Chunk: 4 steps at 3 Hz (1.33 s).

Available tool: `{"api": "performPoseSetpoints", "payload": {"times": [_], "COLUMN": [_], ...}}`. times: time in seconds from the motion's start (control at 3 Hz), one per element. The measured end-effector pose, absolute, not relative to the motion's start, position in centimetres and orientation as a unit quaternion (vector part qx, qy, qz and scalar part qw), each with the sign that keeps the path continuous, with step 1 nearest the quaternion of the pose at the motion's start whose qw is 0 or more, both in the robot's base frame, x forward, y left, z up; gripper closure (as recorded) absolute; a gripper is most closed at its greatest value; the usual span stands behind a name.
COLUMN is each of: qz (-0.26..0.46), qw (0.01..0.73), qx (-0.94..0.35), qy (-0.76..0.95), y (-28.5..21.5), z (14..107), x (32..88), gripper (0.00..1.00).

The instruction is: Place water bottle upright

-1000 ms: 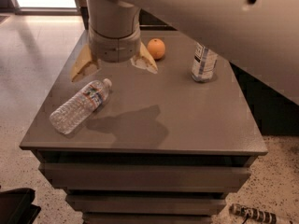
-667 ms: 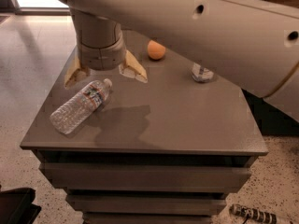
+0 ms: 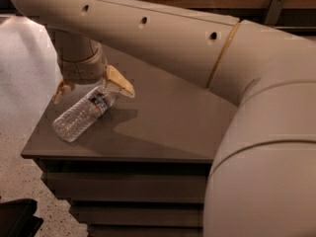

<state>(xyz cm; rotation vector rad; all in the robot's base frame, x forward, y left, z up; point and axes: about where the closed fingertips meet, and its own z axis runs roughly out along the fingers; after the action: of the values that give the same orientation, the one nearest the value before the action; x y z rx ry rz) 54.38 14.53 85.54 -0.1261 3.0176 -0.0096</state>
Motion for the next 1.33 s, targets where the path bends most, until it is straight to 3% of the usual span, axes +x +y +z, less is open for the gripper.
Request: {"api": "performPoseSetpoints", "payload": {"times": [0.33, 1.0, 1.33], "qz": [-0.017, 0.006, 0.016], "qw": [0.048, 0.061, 0.067], "qx": [-0.028, 0.066, 0.085], "qy": [0.998, 0.996, 0.994], "y": [16.1, 12.1, 10.8], "z": [84.5, 84.3, 84.4], "x": [54.6, 55.1, 55.8], "gripper": [0.00, 0.00, 0.17]}}
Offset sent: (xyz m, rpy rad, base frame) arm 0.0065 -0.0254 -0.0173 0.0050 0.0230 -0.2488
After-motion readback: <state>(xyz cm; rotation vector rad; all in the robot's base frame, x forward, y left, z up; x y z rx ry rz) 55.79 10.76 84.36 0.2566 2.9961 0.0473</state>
